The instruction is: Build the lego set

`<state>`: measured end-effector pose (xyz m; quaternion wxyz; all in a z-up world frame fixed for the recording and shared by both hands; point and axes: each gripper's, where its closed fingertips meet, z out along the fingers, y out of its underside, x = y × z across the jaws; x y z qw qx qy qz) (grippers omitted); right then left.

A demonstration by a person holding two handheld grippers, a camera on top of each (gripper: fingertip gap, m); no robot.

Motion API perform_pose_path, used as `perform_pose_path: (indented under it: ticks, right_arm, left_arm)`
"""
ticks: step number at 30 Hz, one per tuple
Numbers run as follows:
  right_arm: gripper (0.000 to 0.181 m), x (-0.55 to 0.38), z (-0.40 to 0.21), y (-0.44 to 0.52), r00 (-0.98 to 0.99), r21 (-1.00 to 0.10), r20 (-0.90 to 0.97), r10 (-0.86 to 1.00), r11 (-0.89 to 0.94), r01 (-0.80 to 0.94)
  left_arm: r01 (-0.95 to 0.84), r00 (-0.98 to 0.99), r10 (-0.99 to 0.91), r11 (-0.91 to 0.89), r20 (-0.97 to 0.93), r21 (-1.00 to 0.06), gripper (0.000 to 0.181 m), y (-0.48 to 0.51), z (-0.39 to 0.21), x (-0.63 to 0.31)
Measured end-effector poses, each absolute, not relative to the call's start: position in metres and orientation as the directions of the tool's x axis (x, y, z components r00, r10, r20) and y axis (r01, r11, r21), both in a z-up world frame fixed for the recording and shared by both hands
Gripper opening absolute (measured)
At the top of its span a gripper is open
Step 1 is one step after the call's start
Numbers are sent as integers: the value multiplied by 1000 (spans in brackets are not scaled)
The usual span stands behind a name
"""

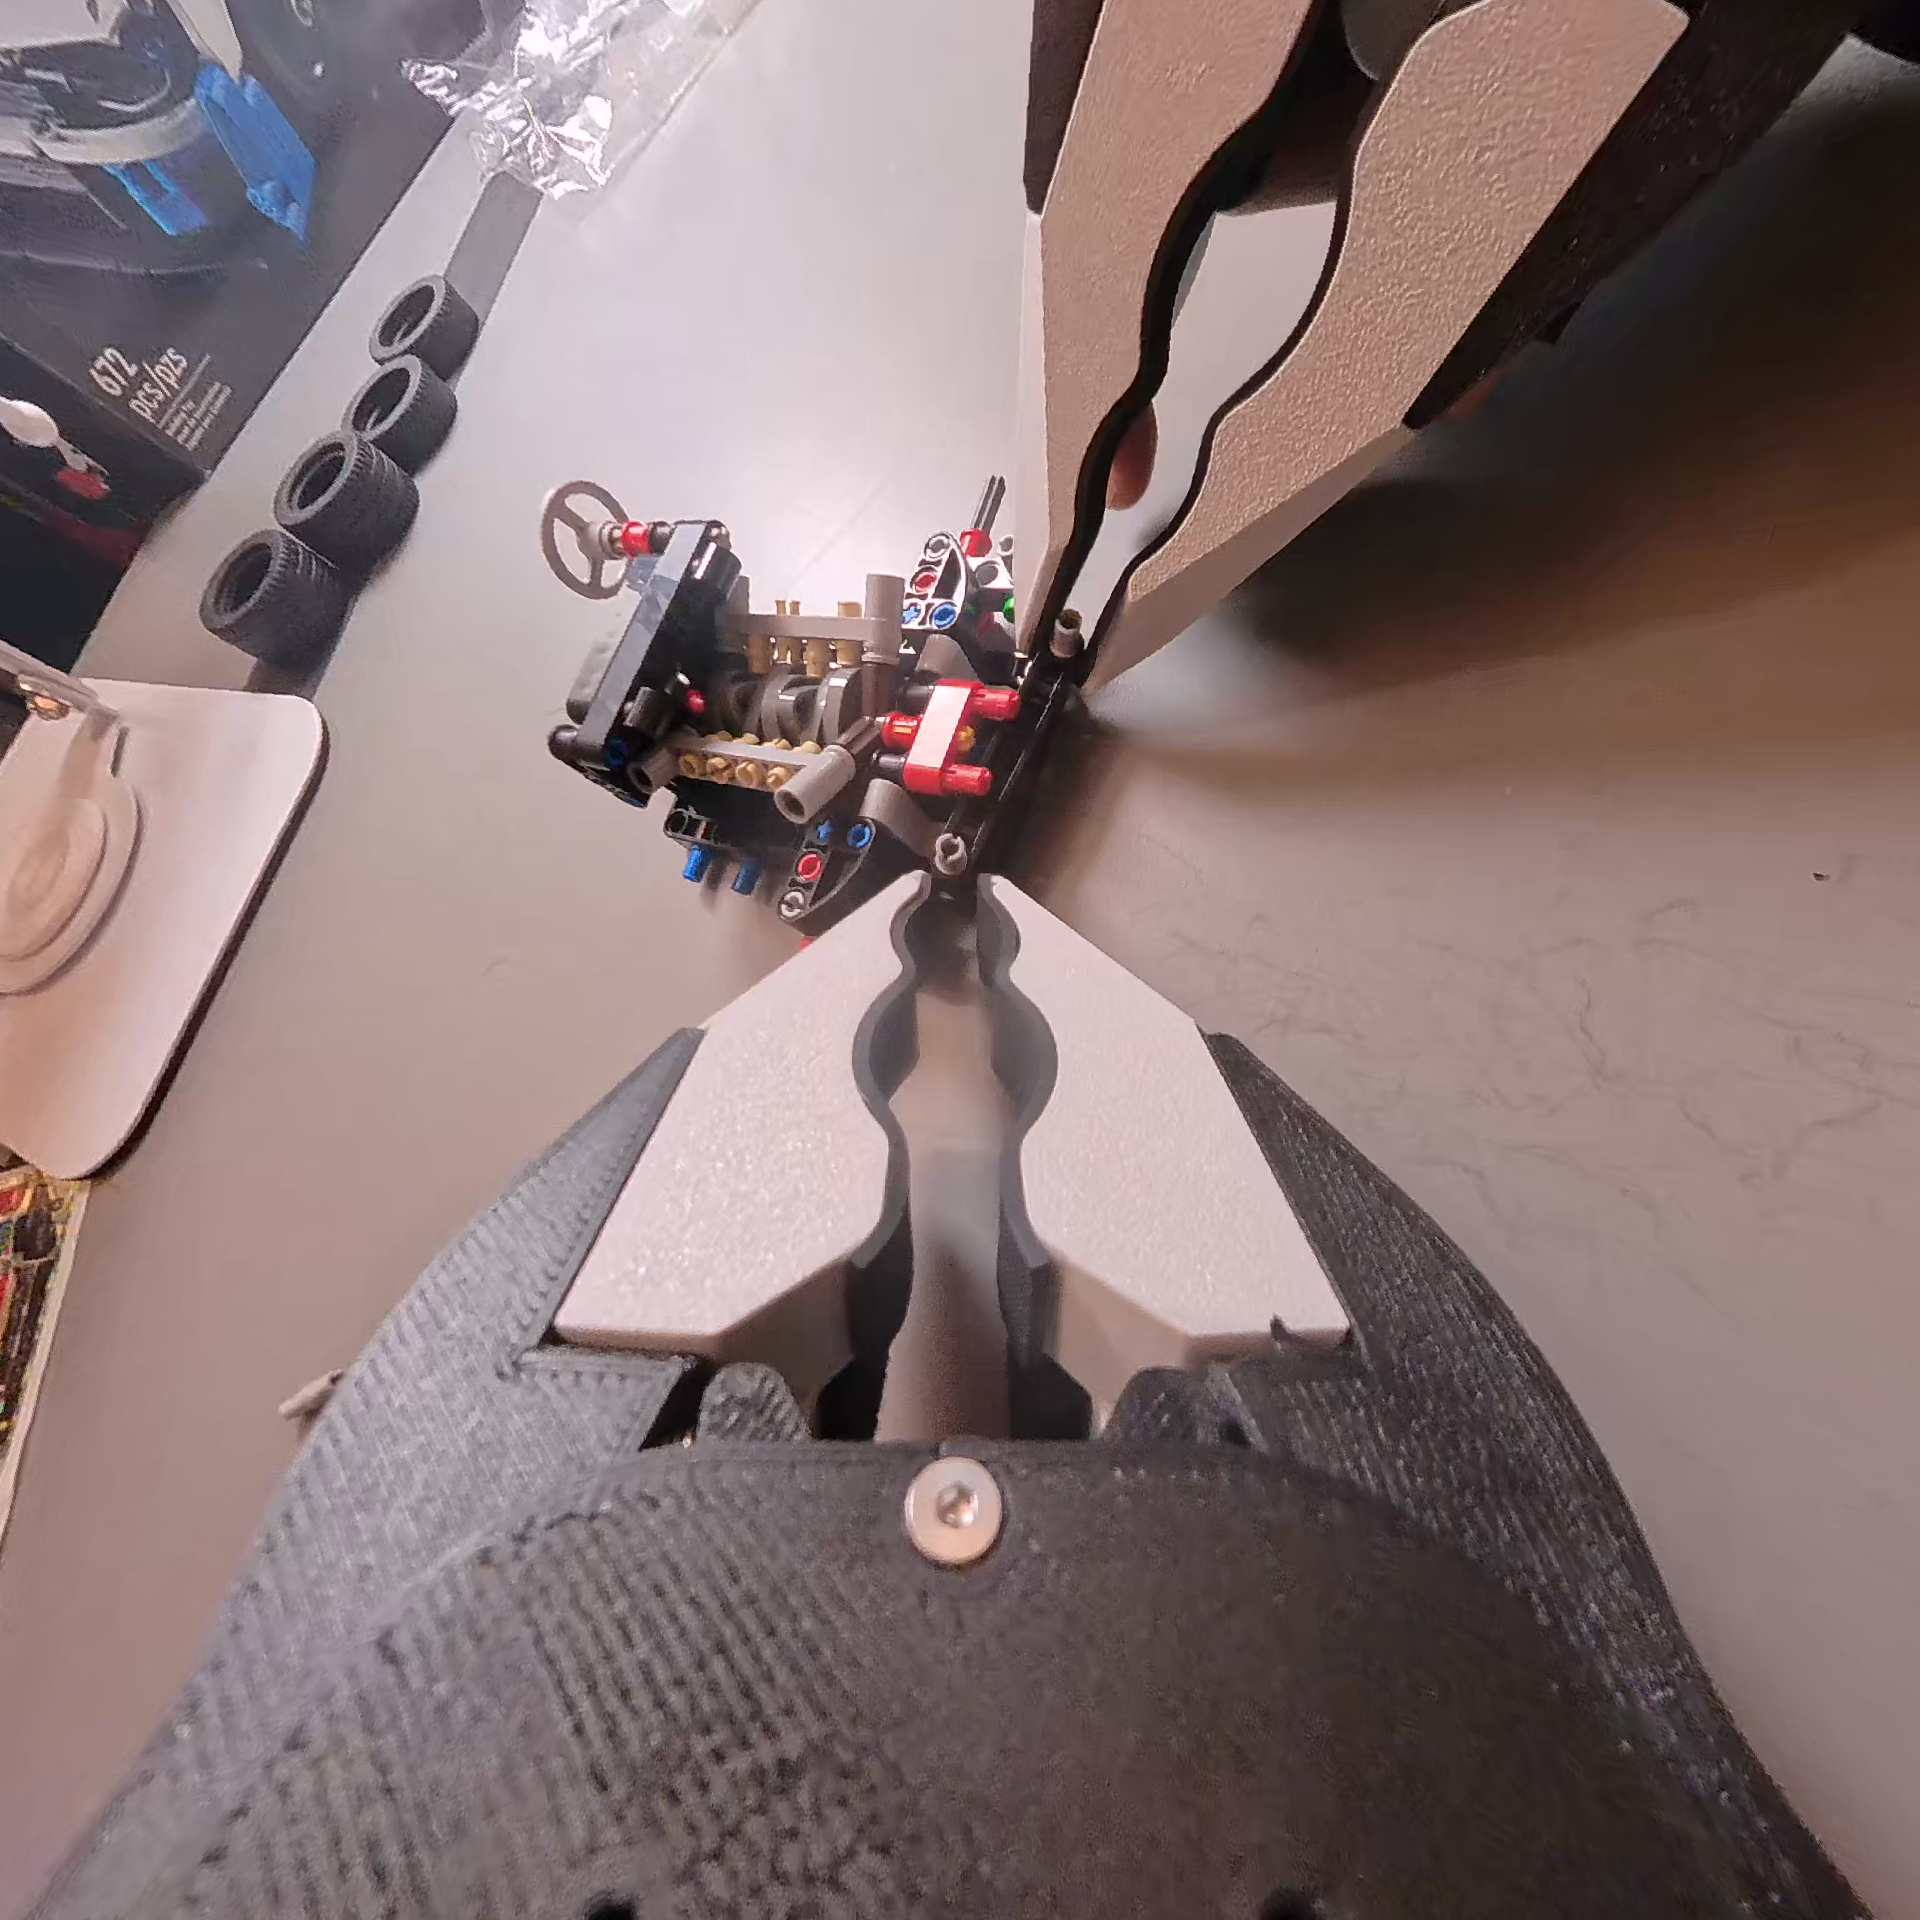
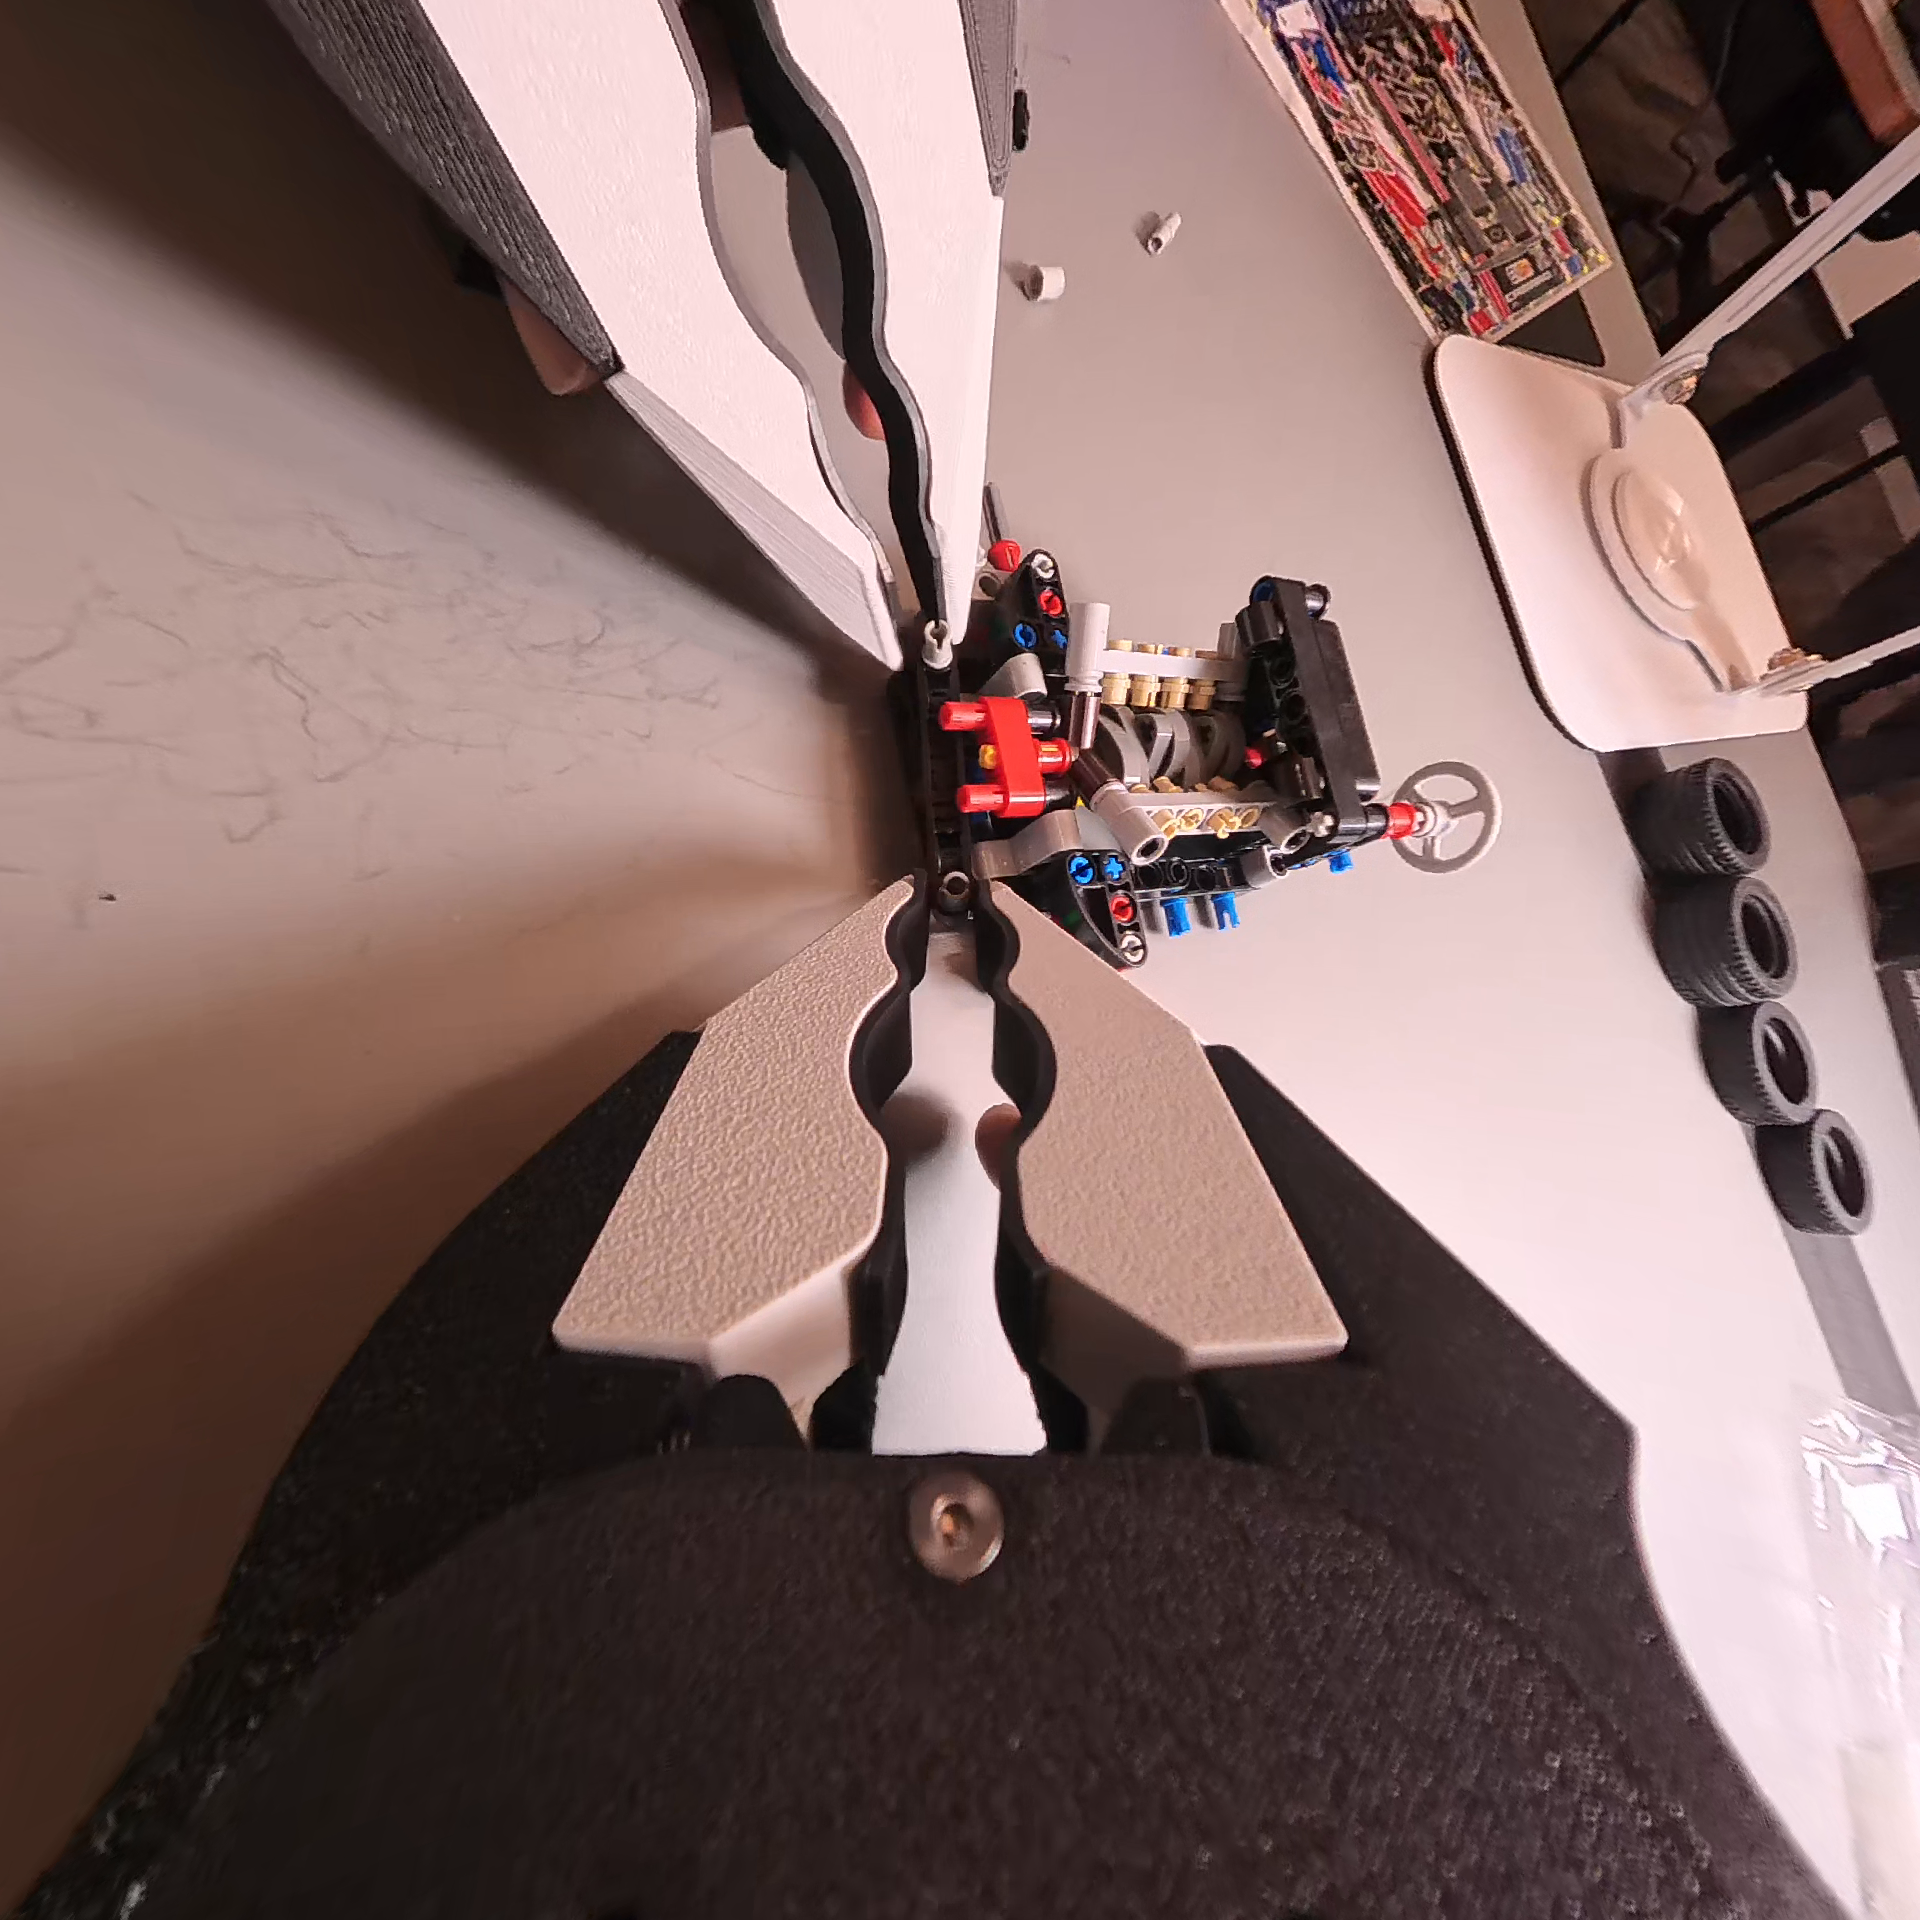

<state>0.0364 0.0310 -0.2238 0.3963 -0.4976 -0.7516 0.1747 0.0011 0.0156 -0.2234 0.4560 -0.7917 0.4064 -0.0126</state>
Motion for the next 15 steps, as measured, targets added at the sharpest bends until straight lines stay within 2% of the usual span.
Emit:
perform_pose_path:
  ticks: [15]
  right_arm:
    - [11, 31, -215, 40, -131, -629, 530, 838, 492, 602]
  left_arm:
    - [-591, 731, -587, -289, -348, -753, 10, 24, -217, -4]
